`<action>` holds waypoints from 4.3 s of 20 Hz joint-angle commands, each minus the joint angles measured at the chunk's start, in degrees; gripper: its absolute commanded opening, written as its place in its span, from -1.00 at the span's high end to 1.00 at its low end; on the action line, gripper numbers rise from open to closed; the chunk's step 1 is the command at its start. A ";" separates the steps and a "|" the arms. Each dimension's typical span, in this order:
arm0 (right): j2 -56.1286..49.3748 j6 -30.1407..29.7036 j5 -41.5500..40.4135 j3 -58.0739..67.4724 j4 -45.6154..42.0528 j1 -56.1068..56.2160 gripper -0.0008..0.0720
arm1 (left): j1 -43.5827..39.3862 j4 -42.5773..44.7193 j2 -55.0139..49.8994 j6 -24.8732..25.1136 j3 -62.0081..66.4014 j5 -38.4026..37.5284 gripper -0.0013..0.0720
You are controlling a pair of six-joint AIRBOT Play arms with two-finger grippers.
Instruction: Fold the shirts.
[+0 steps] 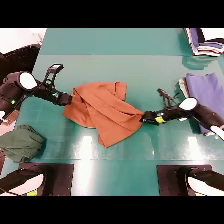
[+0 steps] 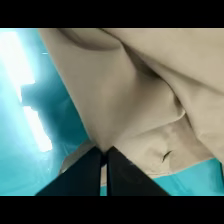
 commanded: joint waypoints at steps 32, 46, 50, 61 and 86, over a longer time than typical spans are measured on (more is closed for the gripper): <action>7.08 7.65 36.22 58.38 -21.29 -20.98 0.94 | 0.04 1.95 16.39 -1.38 24.04 -20.79 0.89; -21.44 7.65 24.37 59.28 -20.68 -17.22 0.90 | 0.04 2.01 -15.96 5.09 17.42 16.24 0.89; -20.33 7.34 28.96 61.59 -20.59 -18.58 -0.01 | 0.90 6.91 -15.96 4.94 23.17 10.14 -0.29; -1.11 1.46 25.44 32.17 -8.13 -23.19 0.00 | 24.11 -14.34 -15.93 10.71 5.92 -3.02 -0.29; 8.57 3.65 27.61 8.35 -15.54 -29.97 -0.17 | 20.15 -20.79 -7.06 15.02 5.79 0.50 0.89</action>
